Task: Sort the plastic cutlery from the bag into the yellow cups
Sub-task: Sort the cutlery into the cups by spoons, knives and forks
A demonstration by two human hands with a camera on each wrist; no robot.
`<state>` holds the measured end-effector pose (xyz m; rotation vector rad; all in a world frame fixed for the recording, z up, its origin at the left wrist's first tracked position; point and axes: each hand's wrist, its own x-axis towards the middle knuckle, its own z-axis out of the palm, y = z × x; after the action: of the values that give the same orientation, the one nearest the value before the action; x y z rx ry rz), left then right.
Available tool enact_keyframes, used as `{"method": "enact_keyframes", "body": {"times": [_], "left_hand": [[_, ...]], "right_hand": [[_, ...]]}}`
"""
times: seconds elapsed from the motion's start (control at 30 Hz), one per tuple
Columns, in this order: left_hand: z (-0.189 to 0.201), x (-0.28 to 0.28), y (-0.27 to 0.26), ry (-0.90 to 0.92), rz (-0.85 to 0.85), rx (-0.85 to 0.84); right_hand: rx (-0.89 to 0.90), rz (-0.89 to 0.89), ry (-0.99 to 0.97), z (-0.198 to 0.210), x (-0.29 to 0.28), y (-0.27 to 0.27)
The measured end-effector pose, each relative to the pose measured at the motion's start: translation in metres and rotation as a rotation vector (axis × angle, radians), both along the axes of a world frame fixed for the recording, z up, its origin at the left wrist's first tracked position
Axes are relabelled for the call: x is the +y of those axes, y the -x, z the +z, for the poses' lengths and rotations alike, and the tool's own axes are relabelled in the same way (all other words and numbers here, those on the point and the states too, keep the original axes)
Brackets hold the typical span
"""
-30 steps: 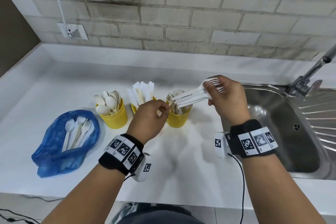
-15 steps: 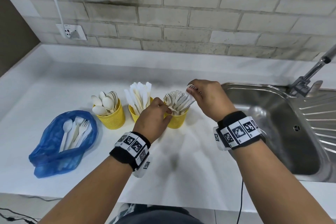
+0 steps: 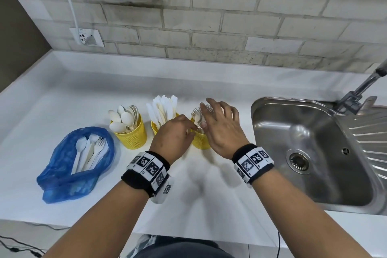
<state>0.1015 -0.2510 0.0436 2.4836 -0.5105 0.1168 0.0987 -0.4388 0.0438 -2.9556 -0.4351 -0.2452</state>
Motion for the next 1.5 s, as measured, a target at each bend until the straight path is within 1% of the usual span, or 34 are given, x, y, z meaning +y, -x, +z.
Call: {"method": "enact_keyframes", "body": {"times": [0.13, 0.2, 0.27, 0.33, 0.43, 0.73, 0.93, 1.1, 1.23, 1.3, 1.37, 1.5], "left_hand": [[0.003, 0.018, -0.001, 0.029, 0.1, -0.088], [0.001, 0.027, -0.002, 0.01, 0.152, -0.091], [-0.002, 0.034, -0.002, -0.065, 0.189, -0.069], [-0.007, 0.035, -0.001, -0.158, 0.188, -0.048], [-0.014, 0.036, 0.002, -0.197, 0.159, -0.049], [-0.016, 0.046, 0.005, -0.191, 0.142, -0.088], [-0.013, 0.05, 0.005, -0.19, 0.116, -0.077], [-0.009, 0.051, 0.007, -0.203, 0.116, -0.027], [-0.002, 0.054, 0.017, -0.126, 0.14, -0.112], [0.003, 0.058, 0.027, -0.054, 0.168, -0.17], [0.009, 0.065, 0.042, 0.03, 0.208, -0.196], [0.014, 0.094, 0.073, 0.111, 0.264, -0.143]], "right_hand": [[0.038, -0.036, -0.171, 0.003, -0.004, 0.002], [0.058, -0.061, -0.259, 0.003, -0.006, 0.004], [0.127, -0.088, -0.335, -0.003, -0.007, 0.004], [0.171, -0.106, -0.416, -0.009, -0.007, 0.003], [0.217, -0.116, -0.521, -0.013, -0.004, 0.0], [0.195, -0.167, -0.59, -0.019, 0.004, 0.002], [0.178, -0.191, -0.603, -0.022, 0.008, 0.005], [0.189, -0.176, -0.594, -0.019, 0.007, 0.006], [0.222, -0.154, -0.561, -0.013, 0.002, 0.012], [0.188, -0.169, -0.578, -0.008, 0.004, 0.019], [0.088, -0.188, -0.616, -0.001, 0.008, 0.026], [-0.136, -0.175, -0.694, 0.016, 0.023, 0.036]]}}
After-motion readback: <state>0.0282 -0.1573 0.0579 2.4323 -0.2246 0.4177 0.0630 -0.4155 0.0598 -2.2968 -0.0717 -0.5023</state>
